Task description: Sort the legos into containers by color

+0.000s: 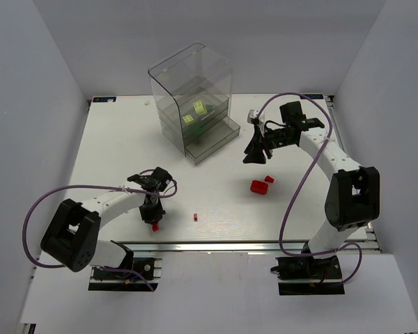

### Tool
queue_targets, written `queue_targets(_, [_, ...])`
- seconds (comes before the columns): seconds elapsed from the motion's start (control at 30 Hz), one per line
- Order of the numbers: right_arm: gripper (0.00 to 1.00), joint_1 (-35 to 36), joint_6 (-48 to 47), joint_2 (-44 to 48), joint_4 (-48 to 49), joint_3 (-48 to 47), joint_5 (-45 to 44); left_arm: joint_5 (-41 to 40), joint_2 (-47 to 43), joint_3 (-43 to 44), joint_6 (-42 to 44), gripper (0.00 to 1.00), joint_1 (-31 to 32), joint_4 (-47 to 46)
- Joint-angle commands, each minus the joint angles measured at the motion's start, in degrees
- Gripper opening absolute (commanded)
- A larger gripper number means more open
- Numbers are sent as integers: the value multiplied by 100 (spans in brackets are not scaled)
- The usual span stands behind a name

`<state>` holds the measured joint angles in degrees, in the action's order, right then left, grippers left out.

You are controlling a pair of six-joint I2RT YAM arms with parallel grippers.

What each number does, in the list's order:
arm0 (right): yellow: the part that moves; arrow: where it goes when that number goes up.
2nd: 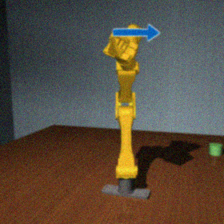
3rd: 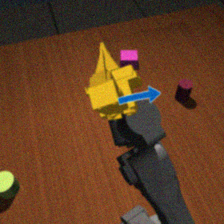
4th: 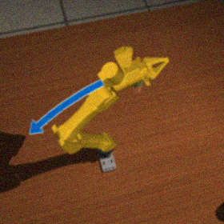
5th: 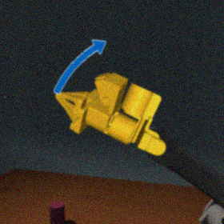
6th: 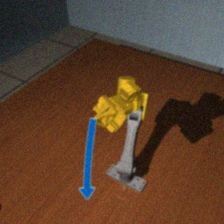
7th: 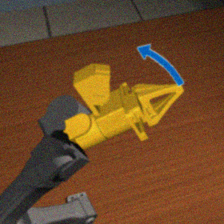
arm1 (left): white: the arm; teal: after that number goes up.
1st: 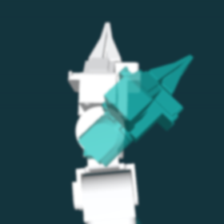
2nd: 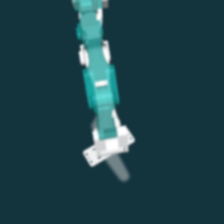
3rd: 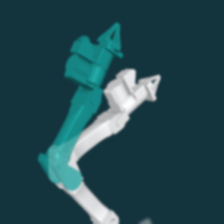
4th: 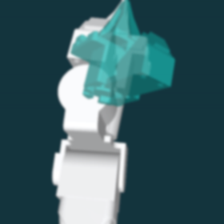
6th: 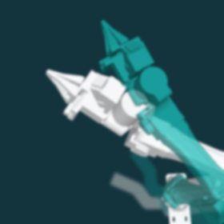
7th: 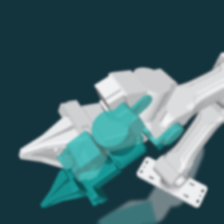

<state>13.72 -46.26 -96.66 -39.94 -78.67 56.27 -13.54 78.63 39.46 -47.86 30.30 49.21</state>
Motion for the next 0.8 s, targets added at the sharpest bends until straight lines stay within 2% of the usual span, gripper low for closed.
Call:
queue_targets(0.0, [55,-44,477,323,372,177,-379,413,-172,-141,-5,15,-16,-526])
queue_targets(0.17, [56,-71,591,411,522,256,-617,923,-691,342,503,1,54,-1428])
queue_targets(0.33, [56,-88,1213,455,943,361,-1012,2099,-437,1141,1471,0,178,-2450])
queue_targets(0.4, [56,-123,1548,525,1137,414,-1388,2206,-122,1588,2015,0,230,-2697])
queue_targets(0.47, [48,-115,1778,508,1191,388,-1557,2084,142,1923,2595,0,282,-2811])
queue_targets(0.5, [42,-149,1787,482,1130,353,-1688,1962,431,2325,2762,0,283,-2820])
queue_targets(0.53, [31,-132,1787,473,1042,335,-1716,1839,617,2529,2929,0,283,-2821])
queue_targets(0.57, [7,-184,1787,464,1024,309,-1751,1646,801,2766,3357,0,283,-2786])
queue_targets(0.6, [0,-168,1778,464,989,291,-1821,1514,1003,3003,3562,0,335,-2733])
queue_targets(0.77, [0,-220,1594,578,831,291,-2041,477,2322,4525,4486,0,388,-2732])
